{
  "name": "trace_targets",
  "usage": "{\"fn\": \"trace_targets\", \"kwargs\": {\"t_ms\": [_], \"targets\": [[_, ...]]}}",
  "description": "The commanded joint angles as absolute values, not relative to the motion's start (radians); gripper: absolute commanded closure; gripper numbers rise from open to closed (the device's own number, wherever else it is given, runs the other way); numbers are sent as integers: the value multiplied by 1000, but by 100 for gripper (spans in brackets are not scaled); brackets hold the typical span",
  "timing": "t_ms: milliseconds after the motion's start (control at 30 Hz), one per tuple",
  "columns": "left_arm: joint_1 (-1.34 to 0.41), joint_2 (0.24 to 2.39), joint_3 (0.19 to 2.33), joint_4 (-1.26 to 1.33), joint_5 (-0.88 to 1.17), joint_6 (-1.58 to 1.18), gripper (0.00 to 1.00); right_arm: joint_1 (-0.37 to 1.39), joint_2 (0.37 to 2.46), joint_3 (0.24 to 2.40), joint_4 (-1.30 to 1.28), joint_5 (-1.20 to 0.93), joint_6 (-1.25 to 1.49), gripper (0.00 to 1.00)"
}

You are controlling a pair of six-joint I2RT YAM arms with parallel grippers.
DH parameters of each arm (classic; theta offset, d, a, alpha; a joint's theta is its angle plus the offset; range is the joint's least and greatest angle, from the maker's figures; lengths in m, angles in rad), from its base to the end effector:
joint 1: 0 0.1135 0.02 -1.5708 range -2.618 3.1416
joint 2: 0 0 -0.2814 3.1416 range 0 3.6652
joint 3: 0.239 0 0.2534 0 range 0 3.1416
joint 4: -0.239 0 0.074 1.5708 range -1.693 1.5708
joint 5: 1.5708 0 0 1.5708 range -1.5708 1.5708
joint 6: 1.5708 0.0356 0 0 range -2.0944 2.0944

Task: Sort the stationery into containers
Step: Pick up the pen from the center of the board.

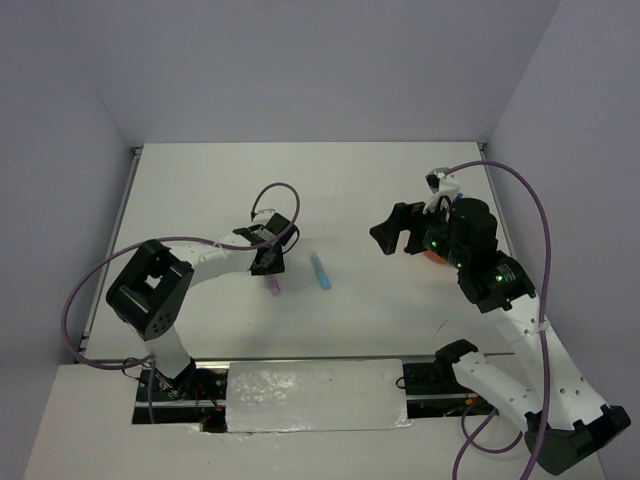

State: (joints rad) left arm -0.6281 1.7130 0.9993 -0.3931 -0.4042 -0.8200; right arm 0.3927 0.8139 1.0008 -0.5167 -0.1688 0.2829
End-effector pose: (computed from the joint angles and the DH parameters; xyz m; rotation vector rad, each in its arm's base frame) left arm 0.2777 -0.1844 0.1808 -0.3647 2.5097 -0.0076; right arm 0.1462 0.0670 0.3874 -0.2236 1.9310 0.6145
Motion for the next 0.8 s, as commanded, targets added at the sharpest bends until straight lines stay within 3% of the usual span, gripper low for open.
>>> {"fn": "trace_targets", "kwargs": {"t_ms": [0, 100, 233, 300, 533, 667, 767], "targets": [[-614, 1718, 965, -353, -405, -828, 53, 403, 784, 950, -437, -204, 284, 0], [-597, 1726, 945, -322, -374, -821, 62, 407, 782, 893, -378, -257, 285, 0], [-566, 1729, 911, -281, -336, -811, 83, 417, 779, 793, -275, -368, 313, 0], [-551, 1720, 890, -258, -307, -813, 100, 436, 772, 743, -227, -379, 324, 0], [-566, 1384, 809, -226, -299, -874, 100, 632, 776, 525, 108, -277, 546, 2], [-589, 1034, 642, -39, -220, -964, 100, 803, 863, 465, 326, -124, 624, 8], [-600, 823, 469, 328, -120, -1034, 100, 831, 951, 425, 545, -133, 721, 12]]}}
